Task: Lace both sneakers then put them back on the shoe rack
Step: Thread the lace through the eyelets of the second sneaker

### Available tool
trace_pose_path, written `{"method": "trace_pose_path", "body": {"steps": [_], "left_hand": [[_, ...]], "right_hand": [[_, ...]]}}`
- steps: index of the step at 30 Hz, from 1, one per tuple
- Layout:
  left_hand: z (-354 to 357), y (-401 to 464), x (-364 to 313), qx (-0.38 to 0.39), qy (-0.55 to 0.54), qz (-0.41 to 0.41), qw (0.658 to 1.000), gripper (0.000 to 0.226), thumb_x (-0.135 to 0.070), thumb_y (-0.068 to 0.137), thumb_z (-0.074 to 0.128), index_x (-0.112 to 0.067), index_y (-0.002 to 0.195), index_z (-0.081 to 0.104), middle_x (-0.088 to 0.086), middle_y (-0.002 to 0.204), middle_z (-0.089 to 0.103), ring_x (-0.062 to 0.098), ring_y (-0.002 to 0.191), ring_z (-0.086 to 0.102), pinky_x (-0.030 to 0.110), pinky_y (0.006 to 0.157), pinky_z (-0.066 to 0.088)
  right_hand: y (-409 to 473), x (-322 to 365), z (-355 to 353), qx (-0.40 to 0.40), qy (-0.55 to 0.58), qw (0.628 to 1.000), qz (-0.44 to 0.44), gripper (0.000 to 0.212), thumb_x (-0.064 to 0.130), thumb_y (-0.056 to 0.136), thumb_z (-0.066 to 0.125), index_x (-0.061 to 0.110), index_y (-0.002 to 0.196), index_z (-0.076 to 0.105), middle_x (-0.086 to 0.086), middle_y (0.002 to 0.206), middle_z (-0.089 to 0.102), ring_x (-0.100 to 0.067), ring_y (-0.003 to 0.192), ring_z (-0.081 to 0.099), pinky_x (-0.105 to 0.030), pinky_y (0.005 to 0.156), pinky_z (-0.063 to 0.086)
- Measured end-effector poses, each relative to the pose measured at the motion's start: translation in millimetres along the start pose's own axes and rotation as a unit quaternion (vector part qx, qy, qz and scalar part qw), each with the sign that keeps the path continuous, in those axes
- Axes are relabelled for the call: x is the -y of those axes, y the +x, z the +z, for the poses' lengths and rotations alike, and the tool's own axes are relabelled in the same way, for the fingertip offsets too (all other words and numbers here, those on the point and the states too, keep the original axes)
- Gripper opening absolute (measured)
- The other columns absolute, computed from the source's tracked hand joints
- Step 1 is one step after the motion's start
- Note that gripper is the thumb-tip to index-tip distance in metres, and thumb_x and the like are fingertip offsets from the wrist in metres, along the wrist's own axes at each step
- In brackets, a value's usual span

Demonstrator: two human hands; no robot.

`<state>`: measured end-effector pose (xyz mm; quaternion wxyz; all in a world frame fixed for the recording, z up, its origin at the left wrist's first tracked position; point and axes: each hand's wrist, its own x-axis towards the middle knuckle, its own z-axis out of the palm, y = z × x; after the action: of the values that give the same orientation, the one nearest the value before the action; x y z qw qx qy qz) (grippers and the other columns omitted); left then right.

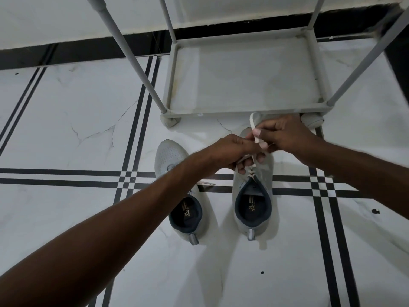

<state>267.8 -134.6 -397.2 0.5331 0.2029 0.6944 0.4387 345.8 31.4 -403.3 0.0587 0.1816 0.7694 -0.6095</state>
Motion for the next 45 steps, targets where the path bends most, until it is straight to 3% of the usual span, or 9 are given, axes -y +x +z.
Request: {"method": "trace_pose_path", "body": {"steps": [6, 11, 18, 23, 26, 30, 34, 37, 45], "left_hand": [[-23, -3, 7, -0.049, 0.0, 0.027, 0.998, 0.027, -0.024, 0.093, 0.066, 0.001, 0.089, 0.075, 0.006, 0.066, 0.067, 0.018, 0.058, 0.059, 0.031, 0.067, 0.056], [-26, 3, 21, -0.153, 0.268, 0.171, 0.936, 0.015, -0.011, 0.082, 0.073, -0.017, 0.095, 0.078, -0.004, 0.069, 0.072, 0.011, 0.063, 0.068, 0.034, 0.068, 0.059], [4, 2, 32, -0.304, 0.446, 0.334, 0.772, 0.025, -0.033, 0.088, 0.051, -0.019, 0.089, 0.071, -0.004, 0.074, 0.069, 0.018, 0.072, 0.058, 0.034, 0.055, 0.047], [10, 2, 35, -0.338, 0.311, 0.274, 0.845, 0.004, -0.019, 0.083, 0.071, -0.021, 0.086, 0.074, -0.006, 0.073, 0.069, 0.009, 0.068, 0.059, 0.028, 0.061, 0.047], [-3, -1, 44, -0.305, 0.13, 0.148, 0.932, 0.004, -0.021, 0.082, 0.076, -0.019, 0.083, 0.079, -0.002, 0.069, 0.073, 0.007, 0.059, 0.061, 0.021, 0.058, 0.046], [-17, -8, 72, -0.282, -0.06, -0.039, 0.957, 0.016, -0.014, 0.087, 0.072, 0.002, 0.087, 0.071, 0.016, 0.081, 0.076, 0.022, 0.064, 0.07, 0.032, 0.062, 0.061], [-19, -7, 87, -0.295, 0.132, -0.106, 0.94, 0.026, -0.013, 0.083, 0.068, -0.003, 0.108, 0.065, 0.018, 0.097, 0.073, 0.031, 0.079, 0.073, 0.05, 0.078, 0.061], [-5, -4, 82, -0.293, 0.367, -0.001, 0.883, 0.061, -0.023, 0.081, 0.073, -0.009, 0.136, 0.05, 0.015, 0.127, 0.062, 0.031, 0.115, 0.059, 0.043, 0.094, 0.049], [25, 8, 70, -0.237, 0.323, 0.021, 0.916, 0.009, -0.013, 0.083, 0.07, -0.017, 0.088, 0.076, 0.002, 0.083, 0.076, 0.015, 0.07, 0.065, 0.025, 0.061, 0.048]], "right_hand": [[-6, -4, -1, 0.111, -0.184, 0.974, 0.074, 0.016, 0.013, 0.093, 0.061, 0.016, 0.091, 0.076, -0.002, 0.081, 0.079, -0.011, 0.038, 0.054, -0.018, 0.034, 0.036], [-4, -7, 5, 0.101, -0.269, 0.957, 0.032, 0.018, 0.011, 0.088, 0.067, 0.021, 0.098, 0.078, 0.005, 0.095, 0.076, -0.012, 0.086, 0.07, -0.026, 0.079, 0.056], [2, -22, 14, 0.143, 0.134, 0.962, 0.19, 0.023, 0.006, 0.098, 0.05, -0.002, 0.113, 0.066, -0.011, 0.1, 0.076, -0.031, 0.103, 0.068, -0.047, 0.097, 0.053], [1, -27, 11, 0.087, 0.151, 0.966, 0.189, 0.031, 0.015, 0.093, 0.059, -0.007, 0.113, 0.066, -0.022, 0.111, 0.073, -0.036, 0.106, 0.068, -0.045, 0.095, 0.054], [3, -30, 5, -0.039, 0.087, 0.982, 0.164, 0.02, 0.01, 0.095, 0.055, -0.006, 0.095, 0.068, -0.026, 0.097, 0.074, -0.036, 0.091, 0.072, -0.037, 0.08, 0.059], [2, -50, -15, -0.151, 0.074, 0.961, 0.22, 0.027, 0.014, 0.09, 0.06, -0.01, 0.101, 0.066, -0.021, 0.078, 0.071, -0.029, 0.071, 0.066, -0.04, 0.077, 0.057], [-16, -73, -9, -0.117, -0.245, 0.95, 0.156, 0.028, 0.029, 0.089, 0.065, 0.003, 0.097, 0.07, -0.009, 0.091, 0.071, -0.027, 0.088, 0.065, -0.039, 0.08, 0.05], [-28, -80, 8, -0.095, -0.352, 0.931, 0.003, 0.028, 0.019, 0.081, 0.066, 0.01, 0.108, 0.071, -0.01, 0.102, 0.073, -0.032, 0.094, 0.066, -0.038, 0.083, 0.051], [-36, -77, 39, -0.049, -0.261, 0.962, -0.069, 0.028, -0.001, 0.08, 0.066, 0.017, 0.098, 0.076, -0.002, 0.091, 0.076, -0.012, 0.071, 0.064, -0.025, 0.071, 0.054]]}}
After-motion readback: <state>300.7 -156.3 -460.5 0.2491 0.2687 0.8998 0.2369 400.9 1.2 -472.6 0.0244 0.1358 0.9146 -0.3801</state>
